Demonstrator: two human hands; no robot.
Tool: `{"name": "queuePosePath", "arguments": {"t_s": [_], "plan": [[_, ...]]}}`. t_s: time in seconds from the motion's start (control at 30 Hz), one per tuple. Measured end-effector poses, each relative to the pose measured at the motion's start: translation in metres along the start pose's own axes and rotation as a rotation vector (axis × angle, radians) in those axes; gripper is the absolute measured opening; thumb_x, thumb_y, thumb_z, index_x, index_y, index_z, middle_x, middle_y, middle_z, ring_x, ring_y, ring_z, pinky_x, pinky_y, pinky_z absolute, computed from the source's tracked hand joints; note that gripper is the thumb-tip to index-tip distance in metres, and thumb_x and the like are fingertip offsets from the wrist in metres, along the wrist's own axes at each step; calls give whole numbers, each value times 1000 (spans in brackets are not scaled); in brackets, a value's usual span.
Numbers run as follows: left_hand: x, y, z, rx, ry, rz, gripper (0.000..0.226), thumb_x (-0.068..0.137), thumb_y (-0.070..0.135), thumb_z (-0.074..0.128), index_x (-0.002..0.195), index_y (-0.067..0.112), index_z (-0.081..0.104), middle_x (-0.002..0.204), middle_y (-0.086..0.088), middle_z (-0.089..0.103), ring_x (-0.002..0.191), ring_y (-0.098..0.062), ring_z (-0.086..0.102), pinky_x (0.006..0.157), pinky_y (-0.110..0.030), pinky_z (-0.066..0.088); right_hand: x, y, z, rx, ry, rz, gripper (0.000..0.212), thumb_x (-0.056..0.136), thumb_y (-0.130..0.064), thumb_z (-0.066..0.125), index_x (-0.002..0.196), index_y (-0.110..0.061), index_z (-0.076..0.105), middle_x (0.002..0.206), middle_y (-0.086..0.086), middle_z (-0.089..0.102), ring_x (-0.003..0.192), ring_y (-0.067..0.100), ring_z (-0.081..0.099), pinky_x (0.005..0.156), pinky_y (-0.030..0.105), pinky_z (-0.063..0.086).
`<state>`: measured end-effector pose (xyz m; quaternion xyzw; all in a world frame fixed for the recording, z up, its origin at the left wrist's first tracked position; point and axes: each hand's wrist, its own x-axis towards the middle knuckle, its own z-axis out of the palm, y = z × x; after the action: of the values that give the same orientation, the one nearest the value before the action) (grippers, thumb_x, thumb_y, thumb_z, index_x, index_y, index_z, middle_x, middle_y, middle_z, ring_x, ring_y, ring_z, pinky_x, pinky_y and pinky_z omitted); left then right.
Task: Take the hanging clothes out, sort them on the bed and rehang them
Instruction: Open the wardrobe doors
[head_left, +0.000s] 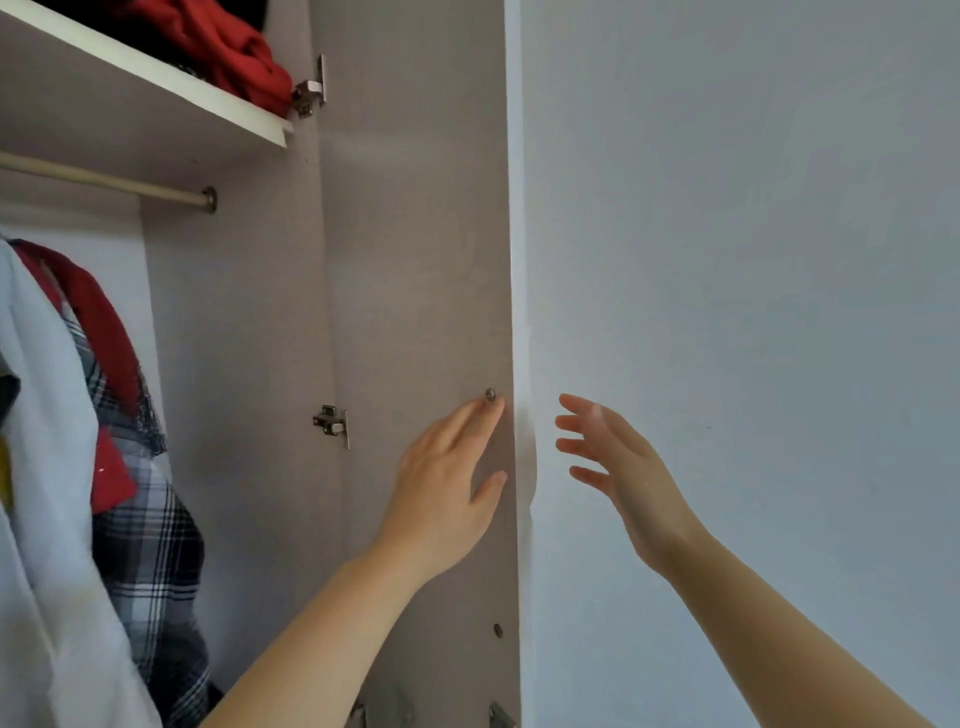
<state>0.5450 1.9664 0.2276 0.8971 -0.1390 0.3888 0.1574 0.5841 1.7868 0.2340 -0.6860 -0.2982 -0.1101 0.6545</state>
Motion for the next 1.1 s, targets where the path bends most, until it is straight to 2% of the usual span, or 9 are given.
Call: {"name": "queuePosePath", "arguments": {"t_s": [0.13, 0.23, 0.3, 0.4, 0.5, 0.57, 0.67, 0.87, 1.1], "plan": [[20, -1, 24, 49, -9, -55, 63, 91, 26, 50, 145, 30, 19, 153, 11, 16, 139, -10, 14, 115, -32, 15, 13, -5, -11, -253, 74, -186, 50, 82, -57, 50, 130, -49, 39, 121, -28, 46, 102, -15, 49, 79, 9, 38], [32, -8, 35, 64, 9, -110, 63, 90, 26, 52, 145, 27, 22, 153, 4, 17, 140, -14, 15, 115, -36, 18, 26, -7, -8, -496, 87, -351, 60, 86, -45, 55, 140, -36, 31, 124, -24, 36, 110, -10, 43, 83, 3, 31], [39, -16, 40, 100, 25, -124, 65, 89, 28, 53, 145, 24, 22, 153, 1, 17, 140, -16, 16, 114, -34, 17, 37, -7, -5, -664, 104, -462, 62, 87, -35, 59, 142, -26, 32, 133, -12, 39, 118, 1, 39, 92, 9, 29], [51, -32, 47, 162, 38, -134, 67, 89, 33, 53, 146, 23, 19, 154, -2, 15, 140, -18, 14, 112, -32, 15, 53, -4, 4, -871, 127, -551, 64, 85, -24, 63, 141, -18, 34, 140, 4, 40, 126, 19, 39, 102, 29, 34], [64, -52, 53, 227, 36, -165, 72, 89, 40, 51, 147, 23, 12, 155, -6, 5, 142, -20, 7, 113, -34, 13, 72, 4, 19, -1043, 175, -609, 65, 78, -19, 70, 137, -14, 42, 138, 12, 45, 126, 32, 44, 103, 41, 36], [73, -65, 56, 284, 21, -192, 80, 88, 44, 51, 147, 25, 2, 154, -7, -6, 142, -23, 1, 114, -37, 10, 87, 10, 25, -1206, 196, -609, 67, 77, -20, 70, 138, -14, 42, 142, 13, 42, 131, 34, 38, 108, 44, 29], [88, -83, 58, 337, -12, -204, 93, 85, 47, 56, 145, 30, -13, 152, -8, -18, 141, -26, -6, 114, -42, 7, 108, 23, 24, -1405, 187, -528, 69, 83, -28, 63, 143, -16, 32, 150, 13, 28, 140, 32, 20, 115, 42, 8], [115, -112, 71, 379, -29, -130, 98, 81, 54, 57, 144, 32, -15, 151, -8, -20, 141, -28, -8, 114, -45, 9, 128, 44, 19, -1534, 295, -530, 69, 62, -27, 79, 125, -9, 57, 136, 12, 50, 129, 33, 43, 108, 48, 24], [134, -126, 102, 357, 32, -108, 99, 80, 56, 56, 143, 35, -17, 151, -5, -22, 141, -29, -7, 113, -43, 13, 149, 68, 7, -1494, 271, -482, 66, 73, -24, 73, 134, -13, 48, 145, 8, 39, 138, 30, 30, 111, 44, 15]]}}
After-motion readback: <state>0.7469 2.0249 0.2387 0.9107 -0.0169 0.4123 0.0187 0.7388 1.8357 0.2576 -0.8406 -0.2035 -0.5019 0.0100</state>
